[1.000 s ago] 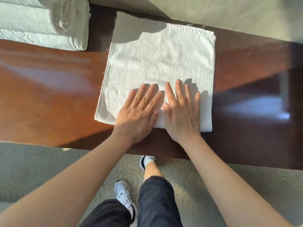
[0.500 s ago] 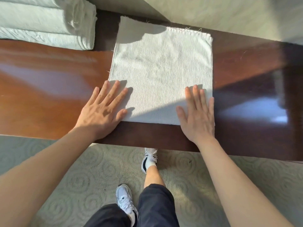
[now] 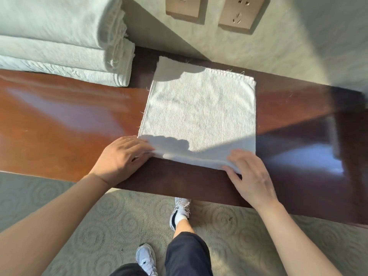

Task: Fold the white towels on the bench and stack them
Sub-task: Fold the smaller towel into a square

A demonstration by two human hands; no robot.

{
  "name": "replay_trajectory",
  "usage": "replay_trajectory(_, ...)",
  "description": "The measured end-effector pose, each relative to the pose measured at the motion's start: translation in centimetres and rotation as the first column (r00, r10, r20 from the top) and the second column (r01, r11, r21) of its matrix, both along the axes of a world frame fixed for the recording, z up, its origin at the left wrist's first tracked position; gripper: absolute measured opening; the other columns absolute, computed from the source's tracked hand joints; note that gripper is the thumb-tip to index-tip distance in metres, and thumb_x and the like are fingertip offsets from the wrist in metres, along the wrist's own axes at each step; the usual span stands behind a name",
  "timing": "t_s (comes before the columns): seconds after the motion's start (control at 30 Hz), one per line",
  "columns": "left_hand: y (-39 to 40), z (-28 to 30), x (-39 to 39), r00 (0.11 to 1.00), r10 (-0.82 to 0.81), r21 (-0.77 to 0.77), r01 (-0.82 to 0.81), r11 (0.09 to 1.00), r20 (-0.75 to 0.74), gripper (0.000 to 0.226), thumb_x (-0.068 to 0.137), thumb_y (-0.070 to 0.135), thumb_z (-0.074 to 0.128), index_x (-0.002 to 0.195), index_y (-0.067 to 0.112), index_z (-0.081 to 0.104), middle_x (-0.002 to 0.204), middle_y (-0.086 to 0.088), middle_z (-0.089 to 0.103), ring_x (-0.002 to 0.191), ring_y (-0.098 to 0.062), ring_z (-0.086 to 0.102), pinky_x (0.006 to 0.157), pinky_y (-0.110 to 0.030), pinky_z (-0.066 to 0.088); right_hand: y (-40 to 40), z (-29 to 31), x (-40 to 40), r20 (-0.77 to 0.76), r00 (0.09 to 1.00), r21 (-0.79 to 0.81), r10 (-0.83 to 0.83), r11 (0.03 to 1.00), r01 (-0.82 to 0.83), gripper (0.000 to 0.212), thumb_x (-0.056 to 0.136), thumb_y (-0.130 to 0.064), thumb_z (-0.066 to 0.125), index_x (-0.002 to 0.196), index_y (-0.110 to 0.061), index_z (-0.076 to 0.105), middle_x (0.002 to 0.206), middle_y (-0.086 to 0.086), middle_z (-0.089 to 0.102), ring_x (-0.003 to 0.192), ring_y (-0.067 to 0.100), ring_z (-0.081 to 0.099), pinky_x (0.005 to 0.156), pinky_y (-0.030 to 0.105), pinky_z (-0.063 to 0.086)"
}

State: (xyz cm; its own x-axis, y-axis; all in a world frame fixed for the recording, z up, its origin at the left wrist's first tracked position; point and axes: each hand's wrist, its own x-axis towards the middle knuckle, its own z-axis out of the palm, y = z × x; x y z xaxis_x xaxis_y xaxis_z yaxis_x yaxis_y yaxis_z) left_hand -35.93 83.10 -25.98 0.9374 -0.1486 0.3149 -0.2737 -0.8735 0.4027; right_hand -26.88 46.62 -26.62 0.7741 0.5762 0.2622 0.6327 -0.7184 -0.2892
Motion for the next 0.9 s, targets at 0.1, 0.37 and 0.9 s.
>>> replay_trajectory(0.1, 0.2, 2.1, 1.8, 0.998, 0.046, -0.03, -0.047, 0.998, -0.036, 0.038, 0.097, 0.041, 0.054, 0.099, 0.012, 0.078, 0.093, -0.002, 0.078, 0.078, -0.025, 0.073, 0.073, -0.031, 0.054, -0.8, 0.7, 1.4, -0.017, 0.999, -0.04, -0.042, 0.998, 0.042, 0.034, 0.094, -0.041, 0.06, 0.105, -0.011, 0.07, 0.105, 0.004, 0.07, 0.096, 0.026, 0.06, 0.092, 0.032, 0.042)
replay_trajectory(0.37, 1.1, 5.4, 9.4, 0.898, 0.348, -0.371, -0.43, 0.823, -0.269, 0.022, 0.072, 0.063, 0.075, 0.08, 0.043, 0.07, 0.072, 0.013, 0.07, 0.063, -0.002, 0.06, 0.056, -0.014, 0.043, -2.4, 4.9, 7.5, -0.337, 0.916, 0.081, -0.219, 0.962, 0.26, 0.032, 0.094, -0.055, 0.055, 0.095, -0.027, 0.07, 0.079, -0.011, 0.07, 0.073, 0.012, 0.064, 0.067, 0.029, 0.049)
replay_trajectory(0.9, 2.9, 4.3, 28.4, 0.801, 0.475, -0.348, -0.59, 0.728, -0.365, 0.028, 0.09, 0.012, 0.074, 0.111, -0.006, 0.071, 0.094, -0.015, 0.063, 0.077, -0.014, 0.057, 0.069, -0.008, 0.041, 5.4, 5.5, 29.9, -0.491, 0.821, 0.038, -0.292, 0.934, 0.356, 0.014, 0.095, -0.031, 0.065, 0.097, -0.023, 0.076, 0.098, -0.005, 0.074, 0.099, 0.02, 0.065, 0.079, 0.028, 0.043)
